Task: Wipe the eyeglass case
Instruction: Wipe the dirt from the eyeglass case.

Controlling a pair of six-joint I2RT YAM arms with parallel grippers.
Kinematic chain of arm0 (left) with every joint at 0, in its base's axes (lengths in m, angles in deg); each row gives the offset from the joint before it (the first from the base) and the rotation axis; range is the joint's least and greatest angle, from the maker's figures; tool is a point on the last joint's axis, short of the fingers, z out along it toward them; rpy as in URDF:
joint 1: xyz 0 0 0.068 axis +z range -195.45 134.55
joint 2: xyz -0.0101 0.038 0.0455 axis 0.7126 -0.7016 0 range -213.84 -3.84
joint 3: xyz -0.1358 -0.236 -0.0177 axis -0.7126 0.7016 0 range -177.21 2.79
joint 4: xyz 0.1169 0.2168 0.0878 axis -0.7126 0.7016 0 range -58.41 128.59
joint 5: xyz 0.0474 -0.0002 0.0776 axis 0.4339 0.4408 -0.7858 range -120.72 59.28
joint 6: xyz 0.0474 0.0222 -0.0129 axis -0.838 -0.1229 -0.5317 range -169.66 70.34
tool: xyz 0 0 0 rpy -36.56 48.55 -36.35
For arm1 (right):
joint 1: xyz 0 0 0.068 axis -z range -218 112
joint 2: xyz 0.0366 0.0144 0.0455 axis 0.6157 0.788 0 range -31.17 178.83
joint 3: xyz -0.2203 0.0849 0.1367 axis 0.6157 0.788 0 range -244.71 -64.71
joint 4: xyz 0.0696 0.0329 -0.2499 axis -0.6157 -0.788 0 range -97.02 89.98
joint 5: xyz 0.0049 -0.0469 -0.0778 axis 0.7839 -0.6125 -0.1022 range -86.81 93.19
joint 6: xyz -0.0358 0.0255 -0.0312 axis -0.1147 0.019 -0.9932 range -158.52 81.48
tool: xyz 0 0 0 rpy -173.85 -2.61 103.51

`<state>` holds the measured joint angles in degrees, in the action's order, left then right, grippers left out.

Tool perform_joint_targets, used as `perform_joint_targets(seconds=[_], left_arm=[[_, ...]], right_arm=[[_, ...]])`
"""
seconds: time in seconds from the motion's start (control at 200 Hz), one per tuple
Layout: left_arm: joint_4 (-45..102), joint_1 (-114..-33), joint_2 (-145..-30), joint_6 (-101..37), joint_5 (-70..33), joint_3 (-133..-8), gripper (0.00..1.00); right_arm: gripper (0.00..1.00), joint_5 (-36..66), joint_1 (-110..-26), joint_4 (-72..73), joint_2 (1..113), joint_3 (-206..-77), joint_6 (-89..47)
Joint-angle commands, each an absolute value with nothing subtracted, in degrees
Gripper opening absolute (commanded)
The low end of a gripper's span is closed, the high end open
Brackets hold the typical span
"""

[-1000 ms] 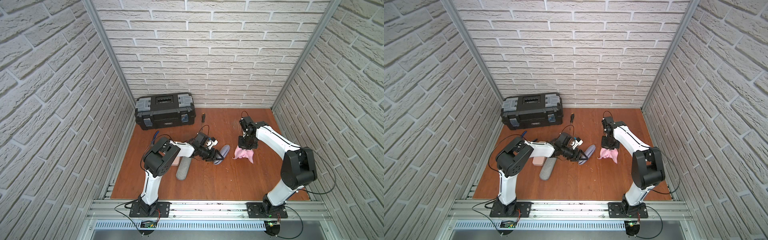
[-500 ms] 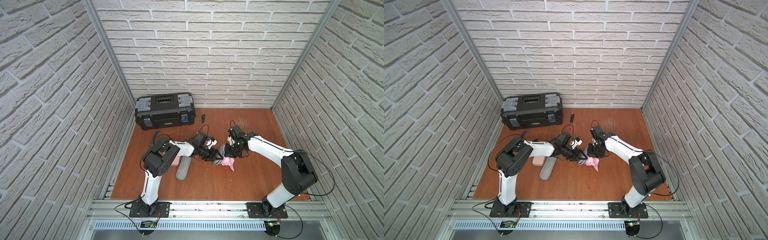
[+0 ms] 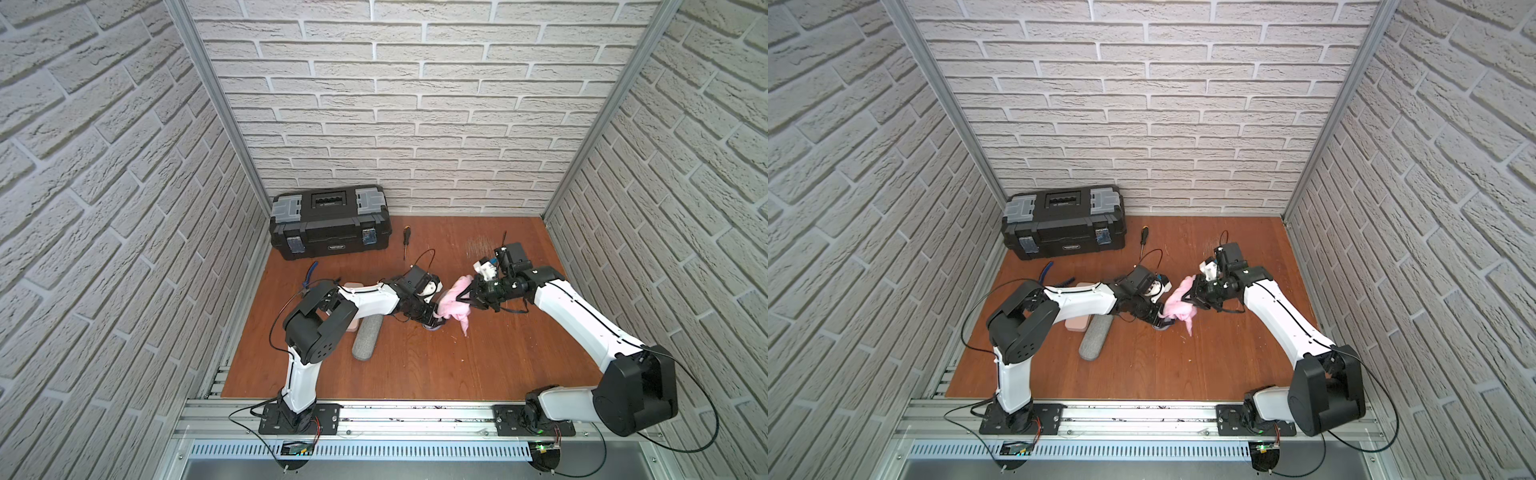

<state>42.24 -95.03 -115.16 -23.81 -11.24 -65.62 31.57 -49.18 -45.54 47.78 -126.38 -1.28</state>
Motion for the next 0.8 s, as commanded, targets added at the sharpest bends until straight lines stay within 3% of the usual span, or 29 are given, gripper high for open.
perform_joint_targets(seconds=[0.0, 0.23, 0.405, 0.675, 0.795], left_arm=[[51.4, -98.5, -115.1, -33.9, -26.8, -63.2, 0.45], [43.6, -101.6, -110.8, -37.4, -31.7, -58.5, 0.5], [41.0, -102.7, -110.0, -40.1, -31.6, -56.5, 0.51], [40.1, -104.2, -110.3, -42.0, -34.8, -55.6, 0.5], [39.5, -105.4, -109.9, -42.5, -36.3, -55.3, 0.5]], right_arm=[[0.02, 13.9, -50.2, -54.5, 50.2, -128.1, -5.5], [0.02, 13.7, -58.6, -45.9, 57.2, -128.9, -0.7], [0.02, 18.1, -57.5, -40.3, 63.6, -125.7, 0.4], [0.02, -8.9, -53.6, -53.9, 62.5, -132.9, -10.4], [0.02, 1.4, -54.8, -54.7, 59.2, -135.4, -10.7]])
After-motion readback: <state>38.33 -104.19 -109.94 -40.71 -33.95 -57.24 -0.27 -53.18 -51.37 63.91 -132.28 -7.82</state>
